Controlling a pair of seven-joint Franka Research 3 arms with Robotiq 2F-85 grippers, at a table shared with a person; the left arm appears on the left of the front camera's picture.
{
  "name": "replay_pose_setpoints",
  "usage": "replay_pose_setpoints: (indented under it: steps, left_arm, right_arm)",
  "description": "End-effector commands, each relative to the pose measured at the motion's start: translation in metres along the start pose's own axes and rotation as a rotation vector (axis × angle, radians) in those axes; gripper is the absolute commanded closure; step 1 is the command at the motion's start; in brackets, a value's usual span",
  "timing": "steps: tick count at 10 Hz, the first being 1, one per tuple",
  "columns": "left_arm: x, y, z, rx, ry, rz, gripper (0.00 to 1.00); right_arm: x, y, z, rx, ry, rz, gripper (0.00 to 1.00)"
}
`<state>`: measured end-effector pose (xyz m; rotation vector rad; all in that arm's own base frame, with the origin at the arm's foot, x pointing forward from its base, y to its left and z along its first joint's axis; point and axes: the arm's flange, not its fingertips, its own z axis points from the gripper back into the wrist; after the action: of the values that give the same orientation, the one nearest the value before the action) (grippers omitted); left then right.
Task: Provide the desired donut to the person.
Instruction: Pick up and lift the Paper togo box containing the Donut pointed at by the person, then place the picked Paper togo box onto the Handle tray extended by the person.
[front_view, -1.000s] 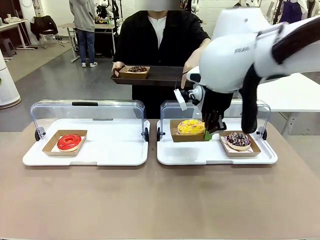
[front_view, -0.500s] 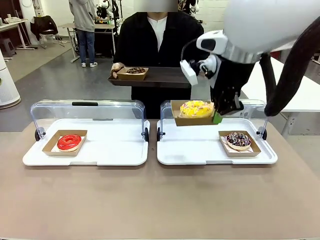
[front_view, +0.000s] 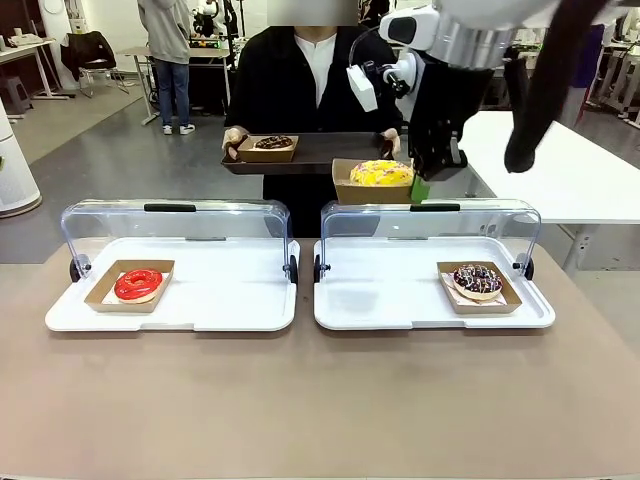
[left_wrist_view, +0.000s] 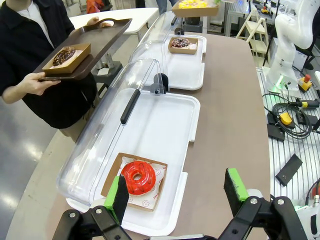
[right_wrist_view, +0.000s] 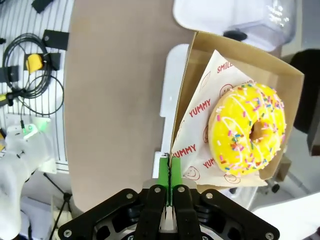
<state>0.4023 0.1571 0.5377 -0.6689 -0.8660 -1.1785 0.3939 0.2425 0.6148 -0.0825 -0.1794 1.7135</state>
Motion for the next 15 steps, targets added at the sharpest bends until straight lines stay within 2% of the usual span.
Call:
replay_pose_setpoints:
  steps: [1, 3, 5, 6, 15]
  left_arm:
    - [0.000, -0.001, 0.000, 0.009, -0.015, -0.009, 0.00]
    - [0.000, -0.001, 0.000, 0.009, -0.015, -0.009, 0.00]
    - [0.000, -0.001, 0.000, 0.009, -0.015, -0.009, 0.00]
    - [0.000, -0.001, 0.000, 0.009, -0.015, -0.009, 0.00]
    - [0.000, -0.001, 0.000, 0.009, -0.015, -0.009, 0.00]
  right_arm:
    - [0.004, -0.039, 0.004, 0.026, 0.017, -0.094, 1.00]
    - [0.002, -0.073, -0.011, 0.053, 0.019, -0.148, 1.00]
    - [0.000, -0.092, -0.022, 0.042, 0.027, -0.157, 1.00]
    - [-0.006, -0.074, -0.022, 0.043, -0.006, -0.130, 1.00]
    - [-0.006, -0.074, -0.022, 0.043, -0.006, -0.130, 1.00]
